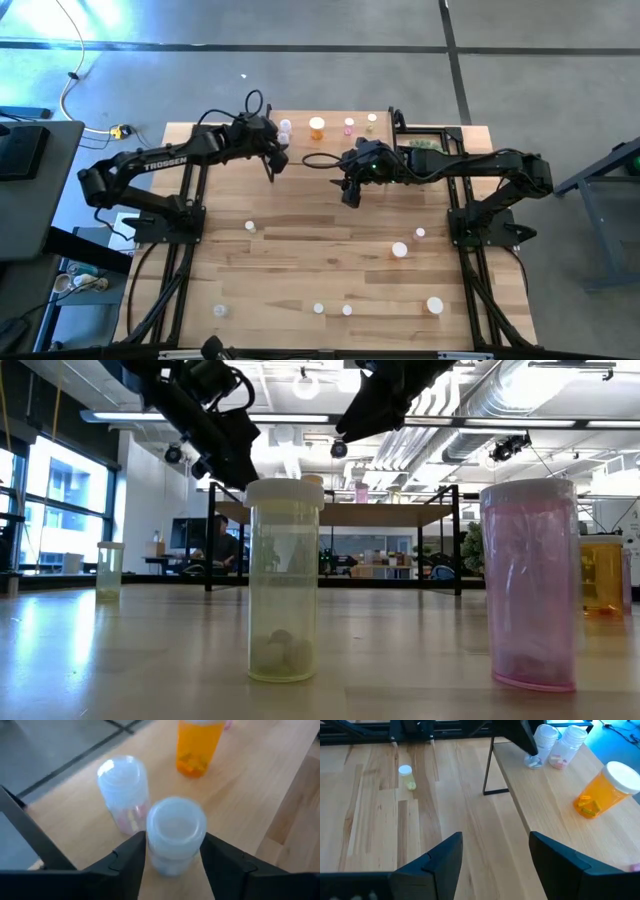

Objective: Pick and place medicine bottles onto shelf by color
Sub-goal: Put the top transparent pill bottle aligned with the other transparent pill bottle on the shelf, then put the top orange pill bottle aligned with the other orange pill bottle on the shelf

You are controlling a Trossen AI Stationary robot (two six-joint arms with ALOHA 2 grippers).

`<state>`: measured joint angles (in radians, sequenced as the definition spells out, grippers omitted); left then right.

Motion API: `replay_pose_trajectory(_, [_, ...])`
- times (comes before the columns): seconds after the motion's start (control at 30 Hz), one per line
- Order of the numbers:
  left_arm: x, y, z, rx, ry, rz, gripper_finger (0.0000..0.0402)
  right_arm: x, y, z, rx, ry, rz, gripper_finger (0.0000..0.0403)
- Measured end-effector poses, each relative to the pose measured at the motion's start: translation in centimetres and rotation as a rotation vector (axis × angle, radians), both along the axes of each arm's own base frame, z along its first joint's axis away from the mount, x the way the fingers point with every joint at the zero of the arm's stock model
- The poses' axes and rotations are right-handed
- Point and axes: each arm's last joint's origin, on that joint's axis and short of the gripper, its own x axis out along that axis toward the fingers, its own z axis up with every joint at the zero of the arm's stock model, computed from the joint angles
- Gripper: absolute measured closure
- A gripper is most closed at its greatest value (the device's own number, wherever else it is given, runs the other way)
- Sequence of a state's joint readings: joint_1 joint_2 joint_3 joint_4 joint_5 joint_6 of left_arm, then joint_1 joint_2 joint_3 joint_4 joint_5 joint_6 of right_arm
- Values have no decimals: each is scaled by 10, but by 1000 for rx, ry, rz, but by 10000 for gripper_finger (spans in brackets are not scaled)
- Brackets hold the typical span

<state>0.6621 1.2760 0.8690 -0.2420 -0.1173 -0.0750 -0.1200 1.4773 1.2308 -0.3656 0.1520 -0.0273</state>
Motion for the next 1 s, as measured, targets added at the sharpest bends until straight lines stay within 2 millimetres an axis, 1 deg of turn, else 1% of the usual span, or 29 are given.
replay_pose_trajectory(0.13, [1,0,3,13,-17,0,199,0,0,0,1,5,0,183])
replay_pose_trajectory(0.3, [0,0,6,24,-31,0,181,0,0,-1,2,10,0,182])
replay_pose_trajectory(0.43, [-3,-2,12,39,-52,0,177,-1,0,-1,2,13,0,182])
replay_pose_trajectory(0.6, [-11,-9,26,76,-99,-1,176,-3,0,-1,5,27,2,182])
replay_pose_trajectory(0.8, [-26,-21,48,130,-172,-3,176,-20,3,12,27,33,-13,182])
replay_pose_trajectory(0.87, [-32,-26,55,128,-202,-9,176,-29,4,17,28,41,-12,182])
replay_pose_trajectory(1.0, [-44,-39,61,79,-224,-77,176,-49,7,20,81,123,-47,182])
